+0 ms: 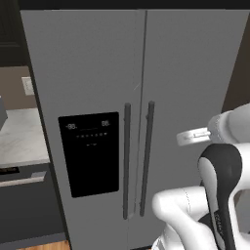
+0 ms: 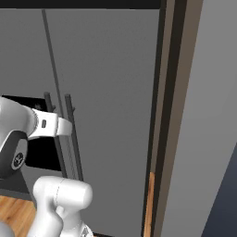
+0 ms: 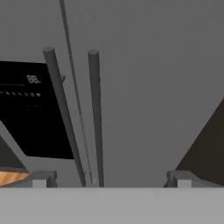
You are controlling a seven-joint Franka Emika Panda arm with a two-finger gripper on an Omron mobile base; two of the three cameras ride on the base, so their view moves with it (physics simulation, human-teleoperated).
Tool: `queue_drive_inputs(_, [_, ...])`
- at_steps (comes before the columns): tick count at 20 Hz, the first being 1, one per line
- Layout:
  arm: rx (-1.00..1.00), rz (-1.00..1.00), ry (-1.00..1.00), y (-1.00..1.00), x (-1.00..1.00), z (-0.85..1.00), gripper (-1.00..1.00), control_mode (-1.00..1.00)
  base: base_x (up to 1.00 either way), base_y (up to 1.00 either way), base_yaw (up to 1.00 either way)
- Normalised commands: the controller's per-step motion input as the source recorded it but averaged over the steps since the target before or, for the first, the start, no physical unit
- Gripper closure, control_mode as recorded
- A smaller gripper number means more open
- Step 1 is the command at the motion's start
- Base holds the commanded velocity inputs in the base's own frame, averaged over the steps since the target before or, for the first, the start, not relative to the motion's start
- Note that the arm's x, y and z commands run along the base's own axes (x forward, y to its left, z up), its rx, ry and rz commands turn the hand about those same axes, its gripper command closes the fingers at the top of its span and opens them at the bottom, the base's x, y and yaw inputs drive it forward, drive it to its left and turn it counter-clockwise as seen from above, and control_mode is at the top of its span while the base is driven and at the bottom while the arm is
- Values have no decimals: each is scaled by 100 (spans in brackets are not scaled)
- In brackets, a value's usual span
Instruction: Gather the cucumber and squash from the fridge and place them on a tray on the dining counter. Then gather the steak and chicken drumstick from the fridge and place them on the other tray.
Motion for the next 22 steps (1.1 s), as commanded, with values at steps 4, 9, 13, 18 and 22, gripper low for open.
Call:
queue_drive_inputs(4, [0,0,0,1,-21,0,-100,100,-12,12,0])
queue_drive_inputs(9, [0,0,0,0,0,0,-100,100,-11,48,0])
queue_drive_inputs(13, [0,0,0,0,0,0,-100,100,-24,18,0])
queue_drive_inputs(18, [0,0,0,0,0,0,-100,100,-36,-18,0])
queue_drive_inputs(22, [0,0,0,0,0,0,-100,100,-69,-8,0])
